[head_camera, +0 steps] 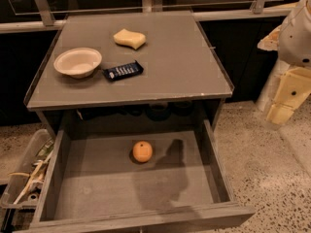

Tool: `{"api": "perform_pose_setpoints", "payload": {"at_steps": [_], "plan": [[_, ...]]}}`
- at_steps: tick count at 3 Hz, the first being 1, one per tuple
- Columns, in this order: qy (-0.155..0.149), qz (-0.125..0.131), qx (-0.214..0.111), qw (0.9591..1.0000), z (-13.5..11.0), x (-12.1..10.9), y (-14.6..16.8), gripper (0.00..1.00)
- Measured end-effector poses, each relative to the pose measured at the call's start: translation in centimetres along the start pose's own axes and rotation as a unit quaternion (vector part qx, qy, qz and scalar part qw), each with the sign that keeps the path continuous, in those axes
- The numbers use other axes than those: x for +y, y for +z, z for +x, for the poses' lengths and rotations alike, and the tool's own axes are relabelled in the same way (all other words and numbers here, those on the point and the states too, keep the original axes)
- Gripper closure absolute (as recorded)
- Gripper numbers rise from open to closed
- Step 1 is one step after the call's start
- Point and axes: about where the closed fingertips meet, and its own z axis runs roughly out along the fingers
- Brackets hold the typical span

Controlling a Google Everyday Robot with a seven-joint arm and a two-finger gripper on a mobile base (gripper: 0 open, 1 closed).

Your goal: Pick orange from top drawer and place on counter

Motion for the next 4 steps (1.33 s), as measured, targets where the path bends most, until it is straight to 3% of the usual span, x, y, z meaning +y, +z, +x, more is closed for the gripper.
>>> {"api": "perform_pose_setpoints", "payload": {"at_steps": [1,2,4], "plan": [[0.001,0.008,-0.006,0.9999,-0.2,0.1,0.3,0.0],[0.004,0.009,-0.029,0.9995,-1.0,0.8,2.8,0.0],[0.015,-0.023,-0.103,0.9943,-4.2,3.0,9.3,0.0]]}}
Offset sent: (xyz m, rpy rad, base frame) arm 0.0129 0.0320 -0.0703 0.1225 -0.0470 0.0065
